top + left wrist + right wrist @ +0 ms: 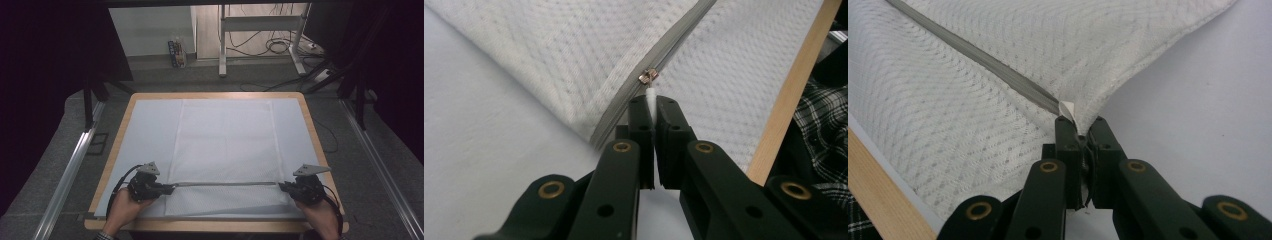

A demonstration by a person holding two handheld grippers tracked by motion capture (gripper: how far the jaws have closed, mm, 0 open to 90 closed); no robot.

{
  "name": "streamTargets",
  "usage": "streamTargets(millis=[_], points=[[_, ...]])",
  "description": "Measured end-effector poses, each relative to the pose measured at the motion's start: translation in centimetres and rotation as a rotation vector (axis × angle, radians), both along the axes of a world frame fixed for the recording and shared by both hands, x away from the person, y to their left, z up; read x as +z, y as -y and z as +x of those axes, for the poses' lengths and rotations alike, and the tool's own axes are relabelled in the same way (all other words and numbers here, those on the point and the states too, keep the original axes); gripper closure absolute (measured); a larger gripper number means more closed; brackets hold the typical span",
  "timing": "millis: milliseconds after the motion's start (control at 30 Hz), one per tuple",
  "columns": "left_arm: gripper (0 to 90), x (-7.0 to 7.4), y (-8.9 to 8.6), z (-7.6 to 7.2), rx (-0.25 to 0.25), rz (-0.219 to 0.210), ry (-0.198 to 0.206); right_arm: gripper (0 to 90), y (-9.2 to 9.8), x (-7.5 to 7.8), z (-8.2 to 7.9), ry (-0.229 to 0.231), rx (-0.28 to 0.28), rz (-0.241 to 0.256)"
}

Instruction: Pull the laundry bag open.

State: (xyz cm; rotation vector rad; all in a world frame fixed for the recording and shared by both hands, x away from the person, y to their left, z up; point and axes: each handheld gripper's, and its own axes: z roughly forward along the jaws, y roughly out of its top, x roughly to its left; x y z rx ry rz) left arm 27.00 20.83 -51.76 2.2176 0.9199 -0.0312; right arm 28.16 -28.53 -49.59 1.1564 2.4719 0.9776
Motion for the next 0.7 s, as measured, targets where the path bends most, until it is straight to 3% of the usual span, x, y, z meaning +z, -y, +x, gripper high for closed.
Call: streamTargets(millis=[267, 433, 700], points=[[87.7, 0.0, -0.7, -0.2, 0.023, 0.007, 0.004, 85.0, 0.0, 0.0, 0.0, -0.004, 0.002, 0.002], [87.7, 0.1, -1.1, -0.4, 0.040, 0.010, 0.005, 85.1, 0.0, 0.0, 0.0, 0.008, -0.001, -0.025], [87.8, -0.1, -2.5, -0.5, 0.076, 0.011, -0.009, 85.1, 0.1, -0.2, 0.2, -0.021, -0.011, -0.015]])
